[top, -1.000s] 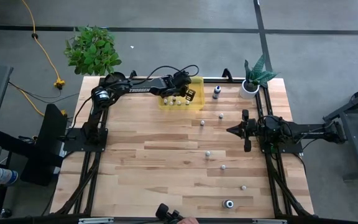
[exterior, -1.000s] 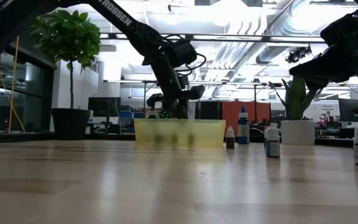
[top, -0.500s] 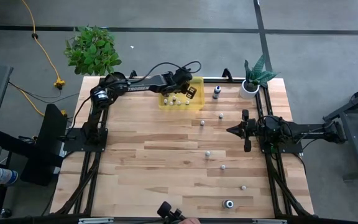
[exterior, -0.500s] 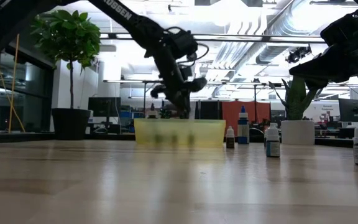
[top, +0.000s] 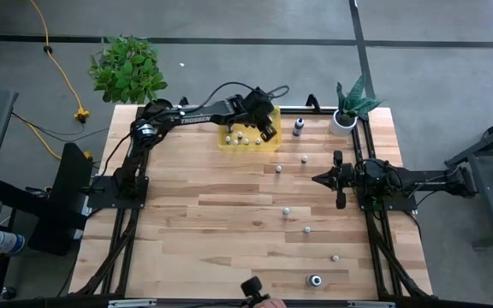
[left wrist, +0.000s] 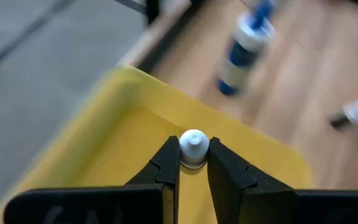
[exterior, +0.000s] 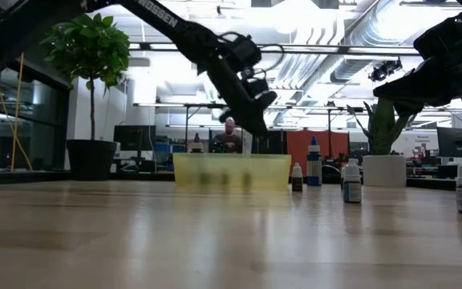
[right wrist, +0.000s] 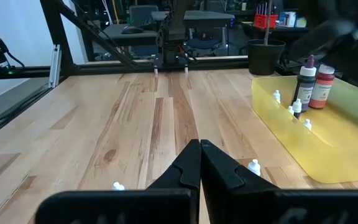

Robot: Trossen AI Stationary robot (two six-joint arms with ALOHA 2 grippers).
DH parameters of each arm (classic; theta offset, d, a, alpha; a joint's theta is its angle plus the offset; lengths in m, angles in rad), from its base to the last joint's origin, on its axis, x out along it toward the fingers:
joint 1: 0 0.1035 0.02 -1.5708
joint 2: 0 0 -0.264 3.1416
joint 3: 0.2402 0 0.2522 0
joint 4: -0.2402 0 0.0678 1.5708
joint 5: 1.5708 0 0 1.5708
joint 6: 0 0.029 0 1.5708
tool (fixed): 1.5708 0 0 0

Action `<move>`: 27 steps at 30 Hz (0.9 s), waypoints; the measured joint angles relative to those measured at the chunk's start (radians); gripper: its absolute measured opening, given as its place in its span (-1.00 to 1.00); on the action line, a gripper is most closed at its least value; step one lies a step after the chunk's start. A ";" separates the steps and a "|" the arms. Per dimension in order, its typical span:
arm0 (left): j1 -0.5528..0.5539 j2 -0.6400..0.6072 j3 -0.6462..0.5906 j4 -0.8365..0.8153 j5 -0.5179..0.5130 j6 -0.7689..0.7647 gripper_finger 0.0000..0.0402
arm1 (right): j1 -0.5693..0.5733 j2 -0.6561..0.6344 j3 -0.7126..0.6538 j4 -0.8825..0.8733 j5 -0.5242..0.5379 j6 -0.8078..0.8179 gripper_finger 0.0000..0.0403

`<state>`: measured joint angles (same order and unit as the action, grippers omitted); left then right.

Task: Pick & Place food coloring
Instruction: Put the small violet food coloring bottle into the yellow container

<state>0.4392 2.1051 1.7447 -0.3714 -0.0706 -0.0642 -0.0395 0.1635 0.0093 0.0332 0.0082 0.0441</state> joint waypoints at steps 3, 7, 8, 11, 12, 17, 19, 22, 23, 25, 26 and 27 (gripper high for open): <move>-0.009 0.030 0.000 0.016 0.062 0.034 -0.77 | 0.000 0.000 0.000 0.000 0.000 0.000 -1.00; -0.018 0.063 0.000 0.035 0.091 0.057 -0.77 | 0.000 0.000 0.000 0.000 0.000 0.000 -1.00; -0.018 0.071 0.000 0.030 0.098 0.062 -0.77 | 0.000 0.000 0.000 0.000 0.000 0.000 -1.00; -0.021 0.092 0.022 0.019 0.094 0.082 -0.77 | 0.000 0.000 0.000 0.000 0.000 0.000 -1.00; -0.021 0.092 0.028 0.017 0.087 0.082 -0.77 | 0.000 0.000 0.000 0.000 0.000 0.000 -1.00; -0.013 0.097 0.032 0.044 0.076 0.032 -0.77 | 0.000 0.000 0.000 0.000 0.000 0.000 -1.00; -0.013 0.100 0.031 0.033 0.076 0.003 -0.77 | 0.000 0.000 0.000 0.000 0.000 0.000 -1.00; -0.013 0.099 0.031 0.040 0.063 -0.020 -0.77 | 0.000 0.000 0.000 0.000 0.000 0.000 -1.00; -0.013 0.099 0.031 0.040 0.062 -0.024 -0.77 | 0.000 0.000 0.000 0.000 0.000 0.000 -1.00; -0.013 0.099 0.031 0.038 0.061 -0.029 -0.77 | 0.000 0.000 0.000 0.000 0.000 0.000 -1.00; -0.013 0.099 0.031 0.039 0.061 -0.030 -0.77 | 0.000 0.000 0.000 0.000 0.000 0.000 -1.00; -0.013 0.099 0.031 0.039 0.061 -0.031 -0.77 | 0.000 0.000 0.000 0.000 0.000 0.000 -1.00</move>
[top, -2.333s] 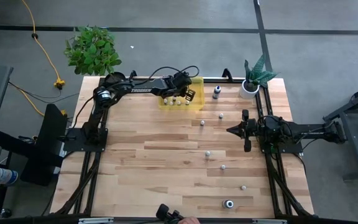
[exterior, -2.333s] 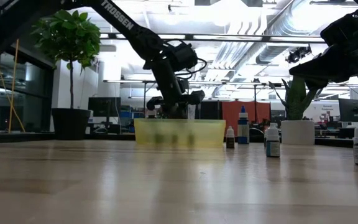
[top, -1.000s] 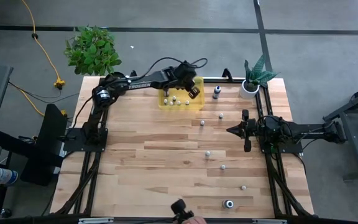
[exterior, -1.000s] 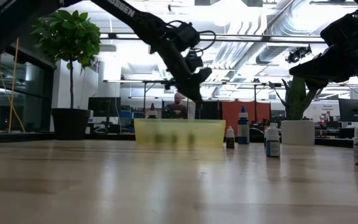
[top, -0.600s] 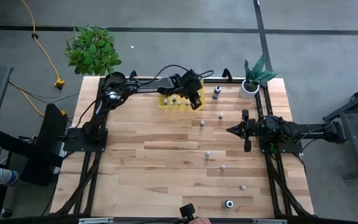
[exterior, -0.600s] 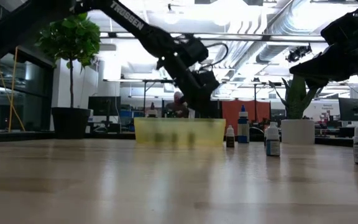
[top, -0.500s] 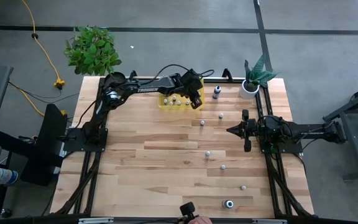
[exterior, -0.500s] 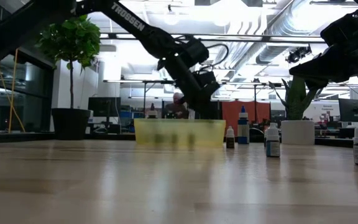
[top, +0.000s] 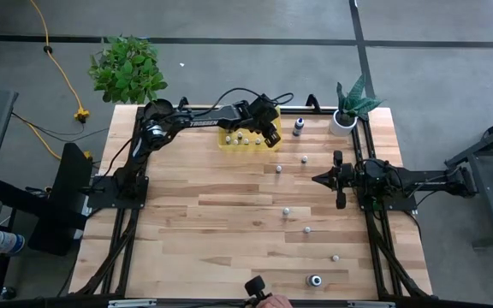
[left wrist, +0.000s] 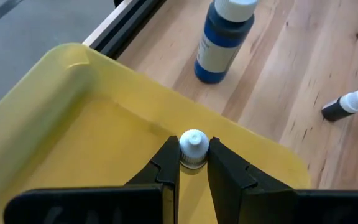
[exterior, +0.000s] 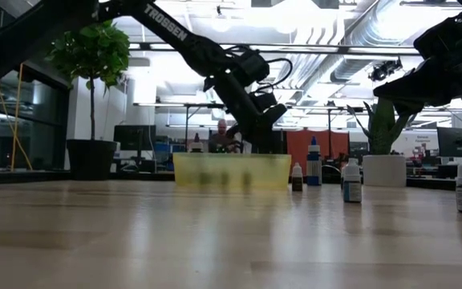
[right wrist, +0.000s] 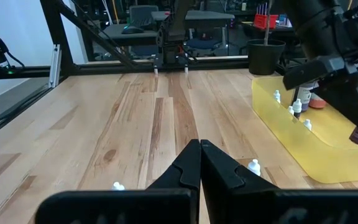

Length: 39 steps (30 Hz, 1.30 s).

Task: Pick & Place food coloring
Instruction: Put the small violet food coloring bottle into the yellow container

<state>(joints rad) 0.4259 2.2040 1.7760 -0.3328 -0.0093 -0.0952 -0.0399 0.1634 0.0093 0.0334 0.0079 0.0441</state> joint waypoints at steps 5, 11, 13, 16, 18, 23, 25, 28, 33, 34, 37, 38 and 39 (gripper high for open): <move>-0.002 0.000 0.003 0.011 0.015 -0.007 -0.77 | 0.000 0.000 0.000 0.000 0.000 0.000 -1.00; -0.029 -0.002 0.055 0.011 0.049 -0.006 -0.77 | 0.000 0.000 0.000 0.000 0.000 0.000 -1.00; -0.037 -0.002 0.066 -0.003 0.020 -0.014 -0.77 | 0.000 0.000 0.000 0.000 0.000 0.000 -1.00; -0.045 -0.002 0.074 -0.041 -0.084 -0.137 -0.77 | 0.000 0.000 0.000 0.000 0.000 0.000 -1.00; -0.049 -0.002 0.074 -0.084 -0.161 -0.235 -0.77 | 0.000 0.000 0.000 0.000 0.000 0.000 -1.00; -0.049 -0.001 0.073 -0.121 -0.277 -0.375 -0.77 | 0.000 0.000 0.000 0.000 0.000 0.000 -1.00; -0.056 -0.001 0.073 -0.120 -0.294 -0.410 -0.77 | 0.000 0.000 0.000 0.000 0.000 0.000 -1.00; -0.068 -0.001 0.073 -0.121 -0.328 -0.483 -0.77 | 0.000 0.000 0.000 0.000 0.000 0.000 -1.00; -0.088 0.010 0.074 -0.124 -0.400 -0.612 -0.77 | 0.000 0.000 0.000 0.000 0.000 0.000 -1.00; -0.093 0.013 0.073 -0.132 -0.402 -0.618 -0.77 | 0.000 0.000 0.000 0.000 0.000 0.000 -1.00; -0.111 0.037 0.075 -0.108 -0.440 -0.644 -0.77 | 0.000 0.000 0.000 0.000 0.000 0.000 -1.00; -0.116 0.042 0.074 -0.116 -0.442 -0.660 -0.77 | 0.000 0.000 0.000 0.000 0.000 0.000 -1.00; -0.122 0.044 0.071 -0.129 -0.445 -0.669 -0.77 | 0.000 0.000 0.000 0.000 0.000 0.000 -1.00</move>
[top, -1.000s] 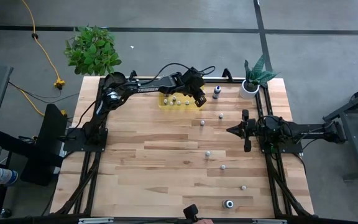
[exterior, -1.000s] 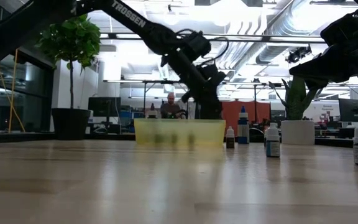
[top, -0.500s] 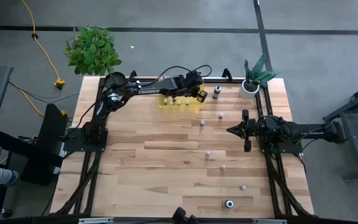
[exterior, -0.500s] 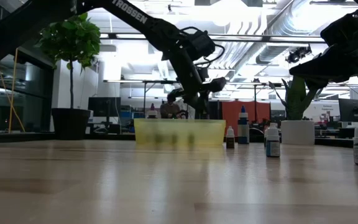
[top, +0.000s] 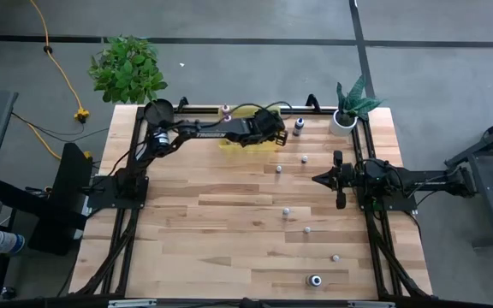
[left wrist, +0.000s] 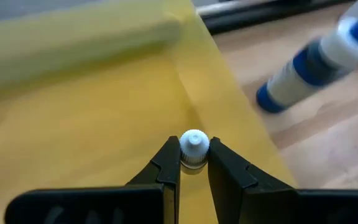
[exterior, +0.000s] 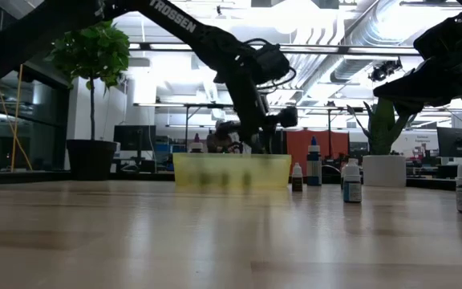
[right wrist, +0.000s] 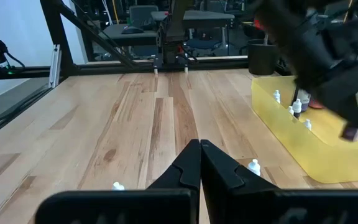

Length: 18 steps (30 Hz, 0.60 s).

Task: Pick & Place food coloring
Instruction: Put the small violet food coloring bottle into the yellow container

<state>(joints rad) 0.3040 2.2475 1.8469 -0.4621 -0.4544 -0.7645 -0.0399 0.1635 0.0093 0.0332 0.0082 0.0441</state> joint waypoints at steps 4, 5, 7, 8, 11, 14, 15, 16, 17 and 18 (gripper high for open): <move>-0.021 0.019 0.005 0.036 -0.071 -0.021 -0.77 | 0.000 0.000 0.000 0.000 0.000 0.000 -1.00; -0.021 0.022 0.002 0.022 -0.076 -0.026 -0.77 | 0.000 0.000 0.000 -0.001 0.000 0.000 -1.00; -0.025 0.036 0.000 0.030 -0.082 -0.031 -0.77 | 0.000 0.000 0.000 -0.001 0.000 0.000 -1.00; -0.024 0.044 0.002 0.045 -0.090 -0.034 -0.77 | 0.000 0.000 0.000 -0.001 0.000 0.000 -1.00; -0.025 0.049 0.001 0.035 -0.097 -0.035 -0.77 | 0.000 0.000 0.000 -0.001 0.000 0.000 -1.00; -0.025 0.057 0.003 0.047 -0.129 -0.052 -0.77 | 0.000 0.000 0.000 0.000 0.000 0.000 -1.00; -0.025 0.061 0.003 0.046 -0.129 -0.052 -0.77 | 0.000 0.000 0.000 0.000 0.000 0.000 -1.00; -0.024 0.065 0.001 0.031 -0.128 -0.052 -0.77 | 0.000 0.000 0.000 0.000 0.000 0.000 -1.00; -0.023 0.067 0.000 0.028 -0.128 -0.052 -0.77 | 0.000 0.000 0.000 0.000 0.000 0.000 -1.00; -0.023 0.067 0.000 0.030 -0.129 -0.052 -0.77 | 0.000 0.000 0.000 -0.001 0.000 0.000 -1.00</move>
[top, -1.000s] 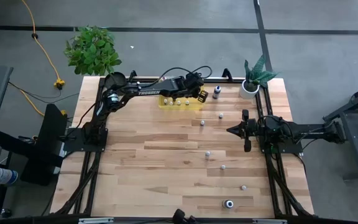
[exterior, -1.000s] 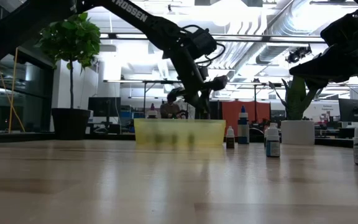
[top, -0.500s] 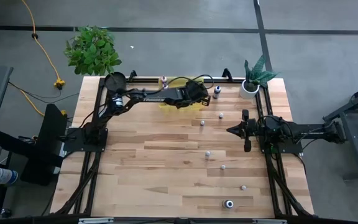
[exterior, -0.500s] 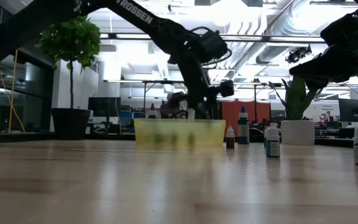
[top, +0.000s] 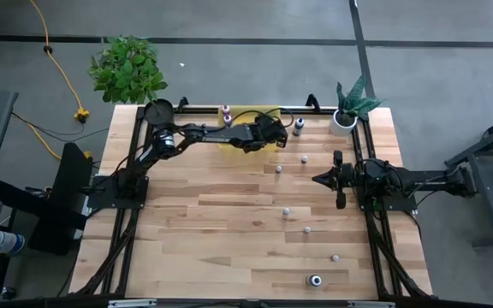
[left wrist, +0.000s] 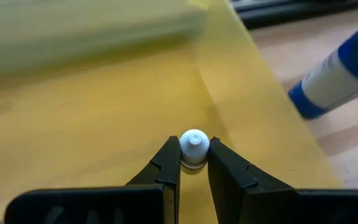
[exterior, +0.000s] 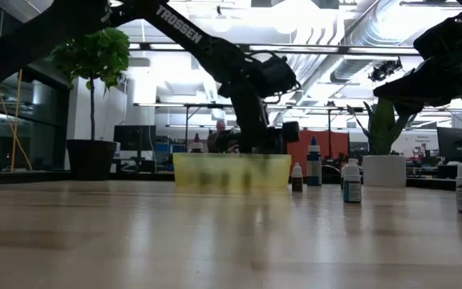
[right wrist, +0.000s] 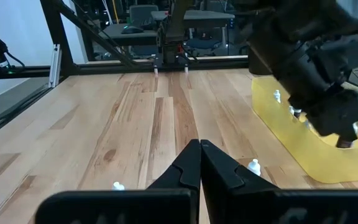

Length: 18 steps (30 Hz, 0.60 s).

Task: Pick & Place food coloring
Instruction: Put the small violet food coloring bottle into the yellow container

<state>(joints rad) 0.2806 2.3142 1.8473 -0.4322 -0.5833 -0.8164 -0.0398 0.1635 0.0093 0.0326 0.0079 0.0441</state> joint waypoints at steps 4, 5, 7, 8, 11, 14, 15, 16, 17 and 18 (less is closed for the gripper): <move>0.001 -0.004 0.001 0.004 -0.004 -0.001 -0.77 | 0.000 0.000 0.000 0.000 0.000 0.000 -1.00; 0.001 -0.004 0.001 0.001 -0.004 0.000 -0.77 | 0.000 0.000 0.000 0.000 0.000 0.000 -1.00; 0.003 -0.003 0.001 0.003 -0.004 0.005 -0.77 | 0.000 0.000 0.000 0.000 0.000 0.000 -1.00; 0.003 -0.004 0.001 0.004 -0.004 0.007 -0.76 | 0.000 0.000 0.000 0.000 0.000 0.000 -1.00; 0.003 -0.004 0.001 0.002 -0.004 0.007 -0.69 | 0.000 0.000 0.000 0.000 0.000 0.000 -1.00; 0.003 -0.004 0.001 0.003 -0.004 0.007 -0.55 | 0.000 0.000 0.000 0.000 0.000 0.000 -1.00; 0.003 -0.004 0.001 0.002 -0.004 0.007 -0.51 | 0.000 0.000 0.000 0.000 0.000 0.000 -1.00; 0.003 -0.004 0.001 0.003 -0.004 0.007 -0.47 | 0.000 0.000 0.000 0.000 0.000 0.000 -1.00; 0.003 -0.004 0.001 0.007 -0.004 0.007 -0.44 | 0.000 0.000 0.000 0.000 0.000 0.000 -1.00; 0.003 -0.004 0.001 0.011 -0.004 0.007 -0.41 | 0.000 0.000 0.000 0.000 0.000 0.000 -1.00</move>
<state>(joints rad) 0.2836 2.3104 1.8484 -0.4209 -0.5869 -0.8089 -0.0396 0.1635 0.0091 0.0330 0.0080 0.0441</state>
